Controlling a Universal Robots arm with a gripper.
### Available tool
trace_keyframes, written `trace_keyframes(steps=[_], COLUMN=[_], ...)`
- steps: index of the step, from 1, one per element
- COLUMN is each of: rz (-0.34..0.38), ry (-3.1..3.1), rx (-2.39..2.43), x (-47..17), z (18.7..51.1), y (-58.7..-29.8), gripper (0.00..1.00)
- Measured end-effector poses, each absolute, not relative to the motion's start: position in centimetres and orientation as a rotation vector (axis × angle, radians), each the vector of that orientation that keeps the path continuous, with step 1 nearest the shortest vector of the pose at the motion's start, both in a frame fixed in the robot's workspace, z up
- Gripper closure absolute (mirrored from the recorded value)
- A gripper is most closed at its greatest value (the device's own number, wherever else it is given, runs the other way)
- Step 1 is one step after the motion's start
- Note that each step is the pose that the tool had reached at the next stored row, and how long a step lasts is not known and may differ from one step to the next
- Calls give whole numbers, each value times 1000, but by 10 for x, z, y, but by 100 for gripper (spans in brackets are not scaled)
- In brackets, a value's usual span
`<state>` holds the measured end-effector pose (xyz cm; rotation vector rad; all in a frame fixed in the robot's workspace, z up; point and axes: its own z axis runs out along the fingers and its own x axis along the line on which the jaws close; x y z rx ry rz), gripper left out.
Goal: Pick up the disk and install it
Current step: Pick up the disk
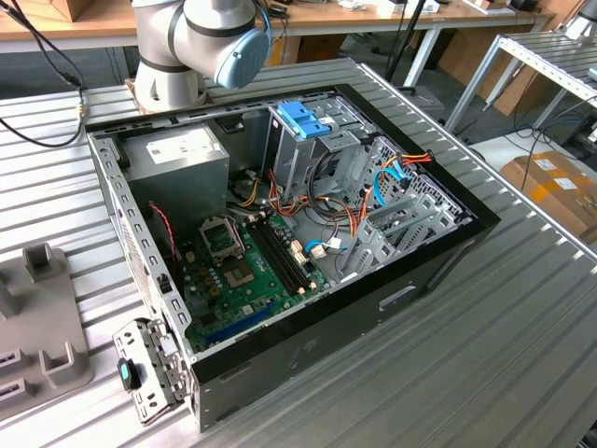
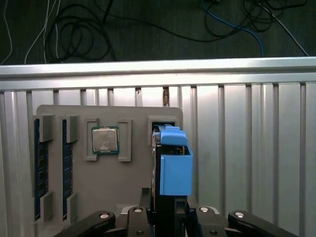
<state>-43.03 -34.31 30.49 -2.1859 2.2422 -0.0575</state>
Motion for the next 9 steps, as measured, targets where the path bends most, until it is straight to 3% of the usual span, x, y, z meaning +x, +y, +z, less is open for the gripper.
trace_keyframes(steps=[9], rz=[-57], ry=[2240], rx=[-2188], x=[-430], z=[305], y=[-343], gripper=[65])
